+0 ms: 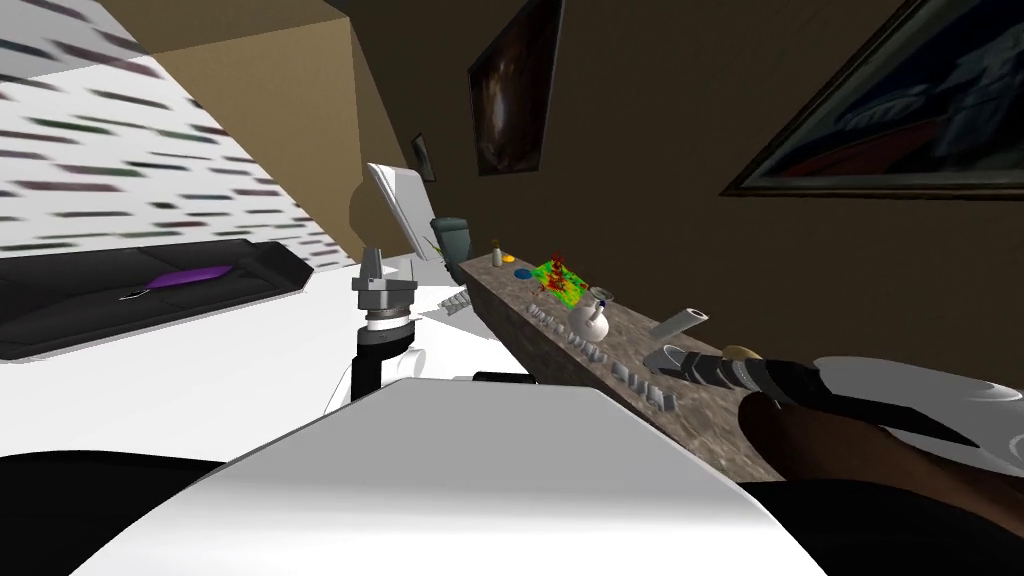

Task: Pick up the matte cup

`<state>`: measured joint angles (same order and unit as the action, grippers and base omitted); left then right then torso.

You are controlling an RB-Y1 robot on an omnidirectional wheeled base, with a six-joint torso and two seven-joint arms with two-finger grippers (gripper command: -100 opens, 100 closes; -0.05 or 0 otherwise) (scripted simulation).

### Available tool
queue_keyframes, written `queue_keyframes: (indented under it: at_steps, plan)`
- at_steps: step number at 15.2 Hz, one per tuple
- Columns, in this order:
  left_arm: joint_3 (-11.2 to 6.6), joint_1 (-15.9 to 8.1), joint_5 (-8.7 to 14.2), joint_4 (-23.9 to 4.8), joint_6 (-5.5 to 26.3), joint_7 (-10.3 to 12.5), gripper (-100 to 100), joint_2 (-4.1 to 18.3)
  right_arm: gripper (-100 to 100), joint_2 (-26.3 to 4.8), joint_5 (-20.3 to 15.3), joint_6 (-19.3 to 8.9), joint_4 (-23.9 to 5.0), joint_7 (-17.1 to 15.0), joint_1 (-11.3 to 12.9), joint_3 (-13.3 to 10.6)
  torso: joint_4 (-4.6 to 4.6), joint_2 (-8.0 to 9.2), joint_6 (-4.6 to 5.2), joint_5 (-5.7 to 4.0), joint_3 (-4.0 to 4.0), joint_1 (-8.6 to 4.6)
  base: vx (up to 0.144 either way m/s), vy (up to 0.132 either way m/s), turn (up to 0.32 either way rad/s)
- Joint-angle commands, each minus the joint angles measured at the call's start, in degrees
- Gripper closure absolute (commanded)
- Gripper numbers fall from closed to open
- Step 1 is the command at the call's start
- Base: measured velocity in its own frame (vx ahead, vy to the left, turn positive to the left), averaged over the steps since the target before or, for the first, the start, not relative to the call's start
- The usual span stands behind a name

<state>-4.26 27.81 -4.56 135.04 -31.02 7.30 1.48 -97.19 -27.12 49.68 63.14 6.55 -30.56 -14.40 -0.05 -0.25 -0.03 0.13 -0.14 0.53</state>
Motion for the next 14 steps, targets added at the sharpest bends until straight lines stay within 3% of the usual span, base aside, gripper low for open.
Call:
queue_keyframes:
  at_steps: [1, 6, 8, 12, 14]
  plan:
    - [0.0, 0.0, 0.0, 0.0, 0.0, 0.0, 0, 0.0, -100, -0.8, -1.69, 0.65, -1.82, -0.07, 0.18, -1.71, 0.0, 0.0, 0.0, 0.0, 0.0, 0.0, 0.088, 0.103, 0.103]
    - [-0.01, 0.0, 0.0, 0.0, 0.0, 0.0, 0, 0.0, -100, -2.85, -3.29, 1.38, -3.82, -0.07, -1.28, -3.61, 0.05, 0.21, 0.03, -0.05, 0.12, -0.2, 0.043, 0.051, 0.056]
    - [-0.01, 0.0, 0.0, 0.0, 0.0, 0.0, 0, 0.0, -100, -4.71, -4.88, 2.08, -5.74, -0.09, -2.81, -5.52, 0.06, 0.23, 0.03, -0.07, 0.13, -0.25, 0.054, 0.05, 0.1]
    - [-0.01, 0.0, 0.0, 0.0, 0.0, 0.0, 0, 0.0, -100, -4.66, -4.89, 2.52, -6.15, -0.07, -2.77, -5.57, 0.04, 0.19, 0.05, -0.06, 0.11, -0.22, 0.047, 0.04, 0.035]
    - [-0.01, -0.01, 0.0, 0.0, 0.0, 0.0, 0, 0.01, -100, -2.29, -5.29, 1.06, -6.55, 0.87, -3.05, -6.17, 0.07, 0.29, 0.03, -0.11, 0.16, -0.36, 0.022, -0.008, 0.095]
